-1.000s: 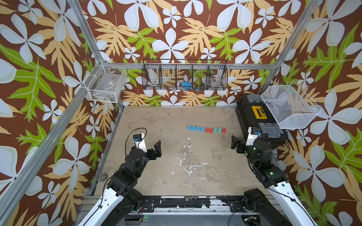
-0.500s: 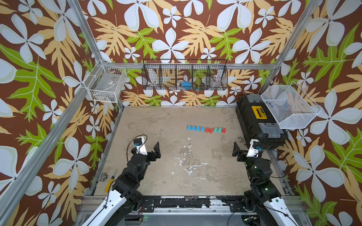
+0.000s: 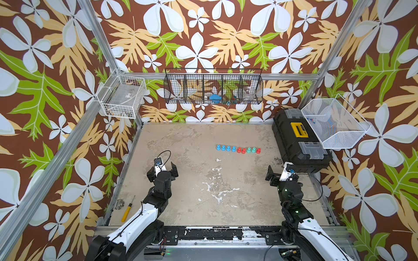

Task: Close the stamp cap
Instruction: Reset both arms

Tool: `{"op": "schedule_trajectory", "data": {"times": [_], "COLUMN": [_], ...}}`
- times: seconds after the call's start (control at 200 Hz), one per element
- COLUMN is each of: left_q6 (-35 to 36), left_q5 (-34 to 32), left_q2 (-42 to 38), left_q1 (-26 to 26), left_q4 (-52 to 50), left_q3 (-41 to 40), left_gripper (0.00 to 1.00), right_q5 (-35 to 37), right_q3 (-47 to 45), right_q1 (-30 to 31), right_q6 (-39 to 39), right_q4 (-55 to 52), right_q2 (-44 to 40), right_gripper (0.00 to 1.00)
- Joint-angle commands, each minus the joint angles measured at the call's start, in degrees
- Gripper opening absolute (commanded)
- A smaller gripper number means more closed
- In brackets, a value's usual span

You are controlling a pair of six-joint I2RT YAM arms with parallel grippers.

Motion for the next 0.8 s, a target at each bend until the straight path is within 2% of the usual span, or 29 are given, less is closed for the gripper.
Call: {"op": "schedule_trajectory", "data": {"times": [0.0,0.12,0.175,0.23,0.385,0.541,0.651,0.796], "left_q6": [1.7,2.8,3.7,4.1,5.2,6.9,7.3,7.6], "left_q5": [0.8,5.6,7.6,9.6,12.0,13.6,17.0,18.3], "left_q2": [5.3,12.1,14.9,16.5,21.6,21.6,21.7,22.8], "left_q1": [1.1,3.0,3.6,3.9,4.7,6.0,7.9,9.4], "left_q4": [11.1,15.8,18.1,17.4,16.5,20.3,21.4,22.8], "left_q3": [-0.1,-0.2,-0.1,1.5,5.3,4.0,4.0,4.3], "left_gripper": [1.0,1.0,1.0,1.0,1.0,1.0,1.0,1.0], "right_q5": [1.3,3.2,3.7,4.5,4.8,4.0,4.4,2.6], "right_q3": [-2.0,-6.2,-5.0,-5.3,-1.6,7.1,6.1,7.3], "right_q1": [0.0,-0.1,-0.1,-0.1,-0.8,-1.6,-1.9,-2.2], "right_q6": [-4.1,-5.1,-5.1,-6.3,-8.2,-9.6,-10.3,-11.8], "right_q4": [8.9,17.7,16.4,20.2,28.7,28.3,35.5,37.1], "right_q2": [3.3,6.8,8.1,10.4,23.1,36.9,39.3,41.9], "right_gripper": [1.0,1.0,1.0,1.0,1.0,1.0,1.0,1.0]}}
